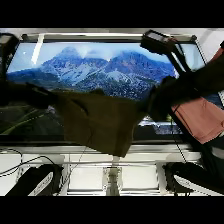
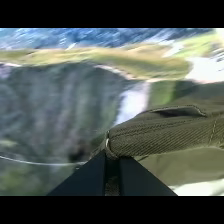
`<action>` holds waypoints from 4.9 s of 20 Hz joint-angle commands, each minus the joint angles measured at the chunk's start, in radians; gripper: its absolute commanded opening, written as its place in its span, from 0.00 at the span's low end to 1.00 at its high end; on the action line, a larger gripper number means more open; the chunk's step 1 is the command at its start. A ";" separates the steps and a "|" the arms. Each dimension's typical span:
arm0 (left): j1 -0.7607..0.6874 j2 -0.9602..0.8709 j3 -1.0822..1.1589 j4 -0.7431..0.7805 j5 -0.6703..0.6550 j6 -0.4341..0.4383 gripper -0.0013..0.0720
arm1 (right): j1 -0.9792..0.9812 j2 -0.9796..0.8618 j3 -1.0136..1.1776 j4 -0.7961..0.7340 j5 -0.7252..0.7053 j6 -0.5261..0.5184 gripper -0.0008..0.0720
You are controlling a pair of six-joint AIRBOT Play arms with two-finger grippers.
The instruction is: Fold the clothes and pants, and hang the long-sleeved shirts on hangers.
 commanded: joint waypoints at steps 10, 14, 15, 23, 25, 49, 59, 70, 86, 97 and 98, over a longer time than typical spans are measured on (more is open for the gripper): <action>0.007 -0.393 -0.061 0.270 0.508 0.115 0.09 | -0.137 -0.438 0.000 -0.291 -0.459 -0.083 0.03; 0.008 -0.392 -0.154 0.283 0.513 0.249 0.09 | -0.106 -0.451 -0.005 -0.235 -0.393 -0.105 0.03; 0.008 -0.383 -0.188 0.303 0.509 0.250 0.09 | -0.089 -0.451 -0.016 -0.195 -0.355 -0.108 0.03; 0.007 -0.232 -0.450 0.364 0.401 0.402 0.09 | 0.061 -0.428 -0.280 -0.112 -0.281 -0.073 0.03; 0.007 -0.217 -0.485 0.358 0.338 0.454 0.09 | 0.085 -0.423 -0.358 -0.111 -0.288 -0.057 0.03; 0.079 -0.197 -0.533 0.301 0.109 0.459 0.31 | -0.030 -0.343 -0.487 0.308 -0.301 -0.230 0.97; 0.189 -0.198 -0.533 0.290 0.154 0.243 0.94 | -0.237 -0.611 -0.552 0.406 -0.568 -0.112 0.98; 0.189 -0.199 -0.533 0.289 0.155 0.237 0.94 | -0.124 -0.702 -0.549 0.505 -0.642 -0.047 0.95; 0.188 -0.199 -0.533 0.289 0.156 0.237 0.94 | -0.291 -0.600 -0.126 0.347 -0.446 0.146 0.04; 0.188 -0.199 -0.533 0.289 0.156 0.237 0.94 | -1.049 -0.329 0.029 -0.045 -0.005 0.346 0.04; 0.188 -0.199 -0.533 0.289 0.156 0.237 0.94 | -1.106 -0.325 0.029 -0.060 0.030 0.346 0.04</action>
